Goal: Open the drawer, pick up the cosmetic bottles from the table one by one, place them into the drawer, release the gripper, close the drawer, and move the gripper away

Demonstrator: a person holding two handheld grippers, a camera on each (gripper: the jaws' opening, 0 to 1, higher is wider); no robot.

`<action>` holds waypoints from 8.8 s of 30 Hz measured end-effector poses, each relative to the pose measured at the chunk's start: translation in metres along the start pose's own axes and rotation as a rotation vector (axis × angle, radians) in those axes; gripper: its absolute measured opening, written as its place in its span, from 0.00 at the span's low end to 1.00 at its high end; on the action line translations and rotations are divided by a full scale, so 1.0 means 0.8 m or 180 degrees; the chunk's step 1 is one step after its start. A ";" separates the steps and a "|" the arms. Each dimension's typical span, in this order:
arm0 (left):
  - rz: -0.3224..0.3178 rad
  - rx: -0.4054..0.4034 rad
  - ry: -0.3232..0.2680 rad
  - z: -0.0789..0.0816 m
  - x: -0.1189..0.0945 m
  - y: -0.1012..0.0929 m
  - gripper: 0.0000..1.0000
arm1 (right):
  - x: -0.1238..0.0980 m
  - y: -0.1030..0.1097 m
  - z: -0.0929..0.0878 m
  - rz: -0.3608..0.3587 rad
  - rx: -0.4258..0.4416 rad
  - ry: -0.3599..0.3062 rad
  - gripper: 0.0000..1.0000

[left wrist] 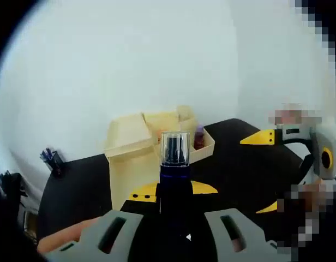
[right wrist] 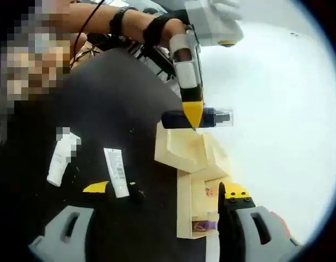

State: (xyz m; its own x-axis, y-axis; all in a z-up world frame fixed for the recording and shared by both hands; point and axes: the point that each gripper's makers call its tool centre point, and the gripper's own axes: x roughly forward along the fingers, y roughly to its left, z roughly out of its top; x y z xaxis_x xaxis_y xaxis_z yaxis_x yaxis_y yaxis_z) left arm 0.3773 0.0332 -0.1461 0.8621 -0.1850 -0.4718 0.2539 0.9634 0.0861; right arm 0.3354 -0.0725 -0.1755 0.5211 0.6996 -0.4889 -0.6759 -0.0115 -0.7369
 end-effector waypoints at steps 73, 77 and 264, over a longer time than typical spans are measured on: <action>0.0810 -0.0678 0.1173 -0.072 0.152 0.116 0.15 | 0.054 -0.003 -0.052 0.0171 0.0779 0.0026 0.87; 0.0834 -0.0695 0.1206 -0.078 0.159 0.113 0.15 | 0.053 -0.003 -0.048 0.0225 0.0861 -0.0056 0.87; -0.1300 -0.0203 -0.1028 -0.201 0.047 0.096 0.94 | 0.200 -0.080 -0.053 -0.0088 0.2557 -0.1306 0.93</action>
State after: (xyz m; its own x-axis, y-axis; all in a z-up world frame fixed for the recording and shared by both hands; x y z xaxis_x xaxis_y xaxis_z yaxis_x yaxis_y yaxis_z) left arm 0.3584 0.1312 -0.2984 0.7923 -0.5887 -0.1602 0.5790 0.8083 -0.1066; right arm 0.4841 0.0103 -0.2263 0.4198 0.8939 -0.1574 -0.9065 0.4041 -0.1226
